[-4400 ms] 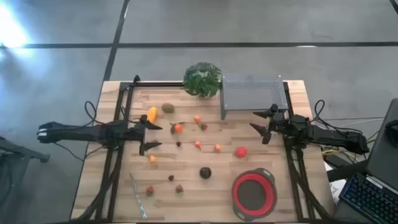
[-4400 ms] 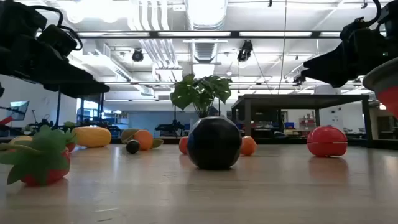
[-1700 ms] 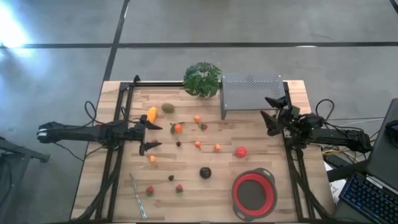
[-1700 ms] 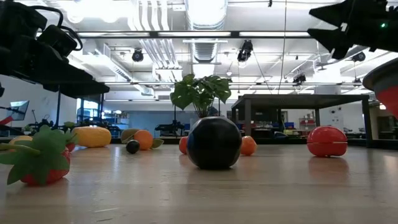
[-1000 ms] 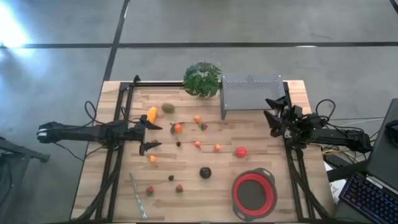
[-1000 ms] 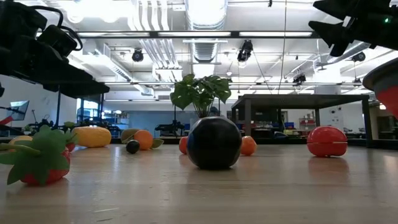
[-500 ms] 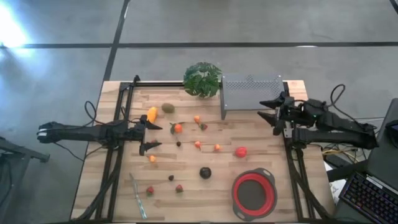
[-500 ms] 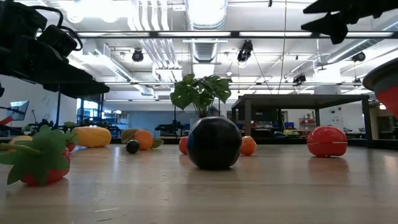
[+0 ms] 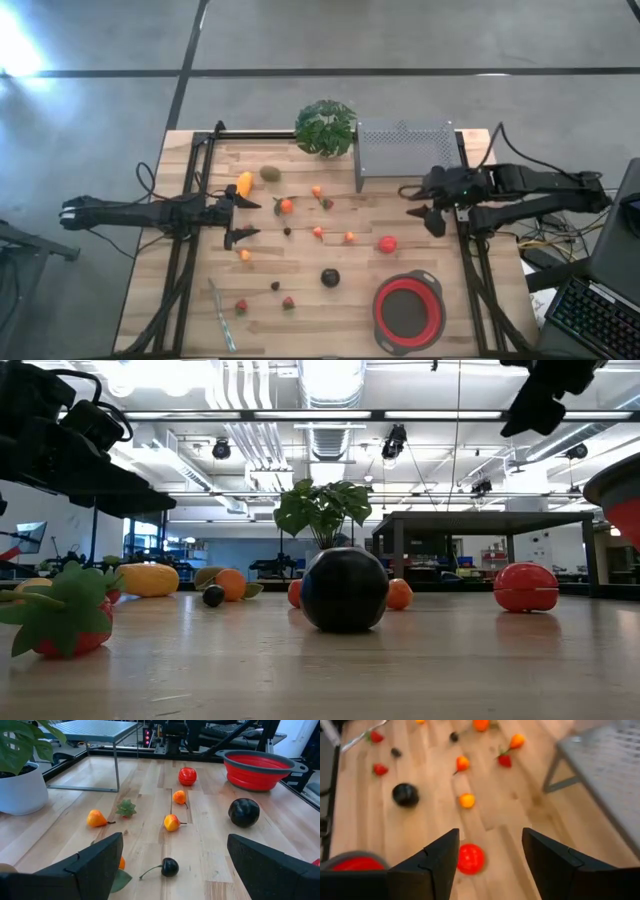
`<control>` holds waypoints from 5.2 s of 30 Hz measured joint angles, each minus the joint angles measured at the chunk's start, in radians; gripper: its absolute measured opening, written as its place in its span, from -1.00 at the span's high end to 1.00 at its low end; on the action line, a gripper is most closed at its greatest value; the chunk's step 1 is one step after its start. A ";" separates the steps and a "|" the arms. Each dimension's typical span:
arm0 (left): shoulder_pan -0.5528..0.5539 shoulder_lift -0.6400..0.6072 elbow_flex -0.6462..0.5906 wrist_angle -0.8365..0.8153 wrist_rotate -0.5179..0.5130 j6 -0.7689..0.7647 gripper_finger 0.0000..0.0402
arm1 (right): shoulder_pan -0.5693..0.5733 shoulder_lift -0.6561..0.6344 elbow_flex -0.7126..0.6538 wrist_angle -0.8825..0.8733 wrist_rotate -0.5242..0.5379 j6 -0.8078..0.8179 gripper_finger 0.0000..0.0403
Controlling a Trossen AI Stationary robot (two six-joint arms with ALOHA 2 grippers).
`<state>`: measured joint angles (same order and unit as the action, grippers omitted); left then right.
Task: Pick & Place Fruit
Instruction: Put the red strainer bowl on the shelf
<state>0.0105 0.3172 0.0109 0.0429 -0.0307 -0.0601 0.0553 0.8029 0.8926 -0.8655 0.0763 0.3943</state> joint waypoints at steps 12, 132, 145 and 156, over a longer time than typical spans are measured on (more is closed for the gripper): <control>0.000 0.000 0.000 0.000 0.000 0.000 -0.82 | 0.265 0.202 0.124 -0.038 0.003 0.076 0.22; 0.000 0.000 0.000 -0.020 0.000 0.000 -0.82 | -0.751 0.394 0.593 -0.401 -0.324 -0.252 0.90; 0.000 0.000 0.000 -0.021 0.000 0.000 -0.82 | -1.085 0.693 0.732 -0.422 -0.499 -0.350 0.90; 0.000 0.000 0.000 -0.021 0.000 0.000 -0.82 | -1.144 0.851 0.875 -0.514 -0.496 -0.395 0.90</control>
<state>0.0105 0.3176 0.0109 0.0219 -0.0303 -0.0605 -1.0885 1.6541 1.7673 -1.3796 -0.4197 -0.0006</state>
